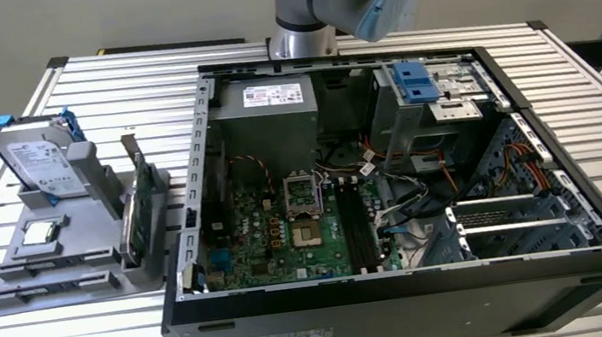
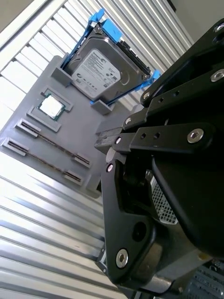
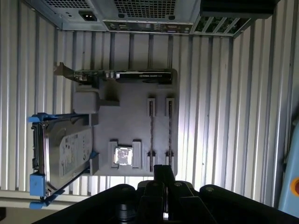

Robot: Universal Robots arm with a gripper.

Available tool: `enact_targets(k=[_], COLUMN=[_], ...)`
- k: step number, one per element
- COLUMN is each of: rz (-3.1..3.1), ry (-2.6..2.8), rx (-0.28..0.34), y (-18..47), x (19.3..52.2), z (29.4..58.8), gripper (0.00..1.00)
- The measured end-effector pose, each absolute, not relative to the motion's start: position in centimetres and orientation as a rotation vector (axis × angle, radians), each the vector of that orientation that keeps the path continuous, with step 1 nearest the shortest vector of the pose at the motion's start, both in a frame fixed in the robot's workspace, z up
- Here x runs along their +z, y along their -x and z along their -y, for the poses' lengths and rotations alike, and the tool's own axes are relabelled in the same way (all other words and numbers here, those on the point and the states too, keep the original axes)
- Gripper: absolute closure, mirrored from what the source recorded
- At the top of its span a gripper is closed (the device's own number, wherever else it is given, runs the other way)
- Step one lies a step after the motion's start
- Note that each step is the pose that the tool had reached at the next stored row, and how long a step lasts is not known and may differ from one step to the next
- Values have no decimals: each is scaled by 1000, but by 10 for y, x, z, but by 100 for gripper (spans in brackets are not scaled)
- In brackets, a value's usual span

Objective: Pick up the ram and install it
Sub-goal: 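Pick up the ram and move it above insertion slot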

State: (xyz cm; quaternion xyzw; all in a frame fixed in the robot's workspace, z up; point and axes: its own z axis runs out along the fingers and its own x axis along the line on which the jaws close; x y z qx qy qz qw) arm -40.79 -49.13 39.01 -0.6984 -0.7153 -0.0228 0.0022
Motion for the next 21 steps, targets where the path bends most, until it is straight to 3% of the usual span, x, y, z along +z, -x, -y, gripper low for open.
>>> enact_targets(k=[11, 12, 21], rz=[2242, 2241, 2239], ry=[2194, 2194, 2197], rx=[-72, -72, -72], y=[408, 408, 408], x=[390, 390, 390], z=[491, 491, 491], gripper=[100, 0, 0])
